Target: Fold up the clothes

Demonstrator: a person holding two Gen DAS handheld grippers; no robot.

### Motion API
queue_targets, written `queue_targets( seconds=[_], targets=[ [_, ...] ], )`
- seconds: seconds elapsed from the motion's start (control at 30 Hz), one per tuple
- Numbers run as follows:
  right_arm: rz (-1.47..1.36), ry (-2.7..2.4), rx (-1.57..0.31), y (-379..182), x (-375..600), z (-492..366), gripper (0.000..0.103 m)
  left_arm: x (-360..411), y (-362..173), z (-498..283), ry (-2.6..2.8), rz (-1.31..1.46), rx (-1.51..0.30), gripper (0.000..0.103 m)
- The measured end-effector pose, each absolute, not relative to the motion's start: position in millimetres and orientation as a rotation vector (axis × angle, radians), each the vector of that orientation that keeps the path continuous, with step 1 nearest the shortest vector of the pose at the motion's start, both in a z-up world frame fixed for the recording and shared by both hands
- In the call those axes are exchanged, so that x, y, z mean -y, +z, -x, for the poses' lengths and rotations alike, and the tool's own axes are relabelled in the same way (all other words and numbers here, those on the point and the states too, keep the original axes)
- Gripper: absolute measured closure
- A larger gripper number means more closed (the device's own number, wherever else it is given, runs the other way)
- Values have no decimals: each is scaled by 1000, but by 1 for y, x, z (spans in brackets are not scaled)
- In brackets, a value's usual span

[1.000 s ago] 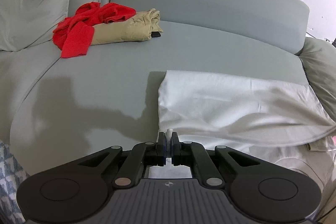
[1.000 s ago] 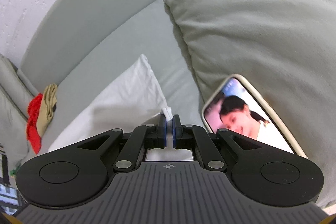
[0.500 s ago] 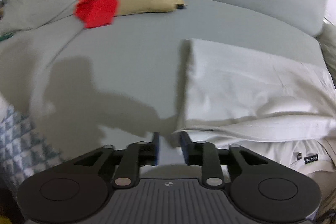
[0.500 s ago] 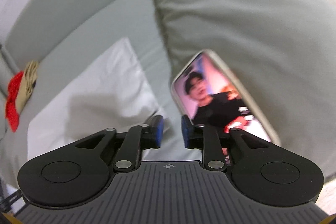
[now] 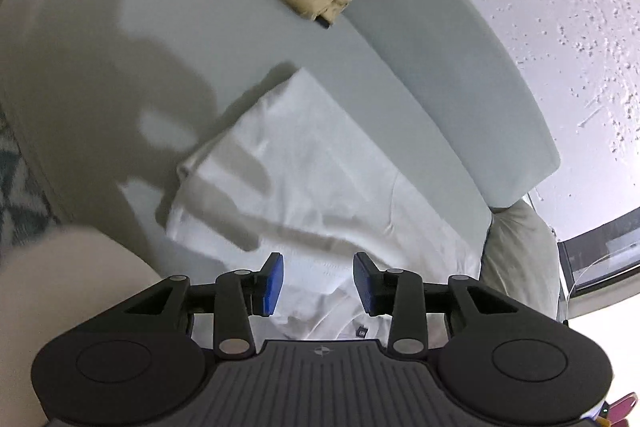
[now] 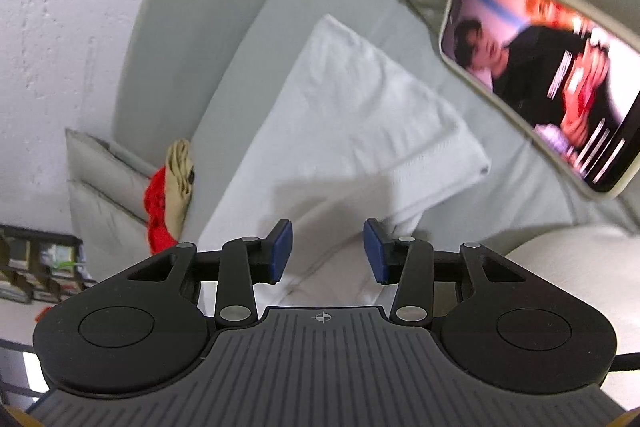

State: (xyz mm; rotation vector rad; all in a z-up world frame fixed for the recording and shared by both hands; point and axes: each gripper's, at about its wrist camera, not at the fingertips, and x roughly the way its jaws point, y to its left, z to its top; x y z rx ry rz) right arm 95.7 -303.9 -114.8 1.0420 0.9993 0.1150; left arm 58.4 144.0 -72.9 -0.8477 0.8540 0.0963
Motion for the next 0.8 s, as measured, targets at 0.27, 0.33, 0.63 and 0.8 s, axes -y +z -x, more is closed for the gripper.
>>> queue_targets(
  seconds=[0.27, 0.33, 0.63, 0.8],
  targets=[
    [-1119, 93, -973, -114, 303, -90, 54, -172, -85, -37, 206, 1029, -795, 66],
    [-1120, 87, -952, -112, 312, -84, 54, -178, -84, -31, 229, 1043, -785, 65],
    [-1011, -100, -884, -102, 364, -60, 55, -192, -82, -19, 339, 966, -725, 63],
    [-920, -94, -931, -117, 366, -67, 60, -190, -81, -26, 293, 814, -705, 63]
  ],
)
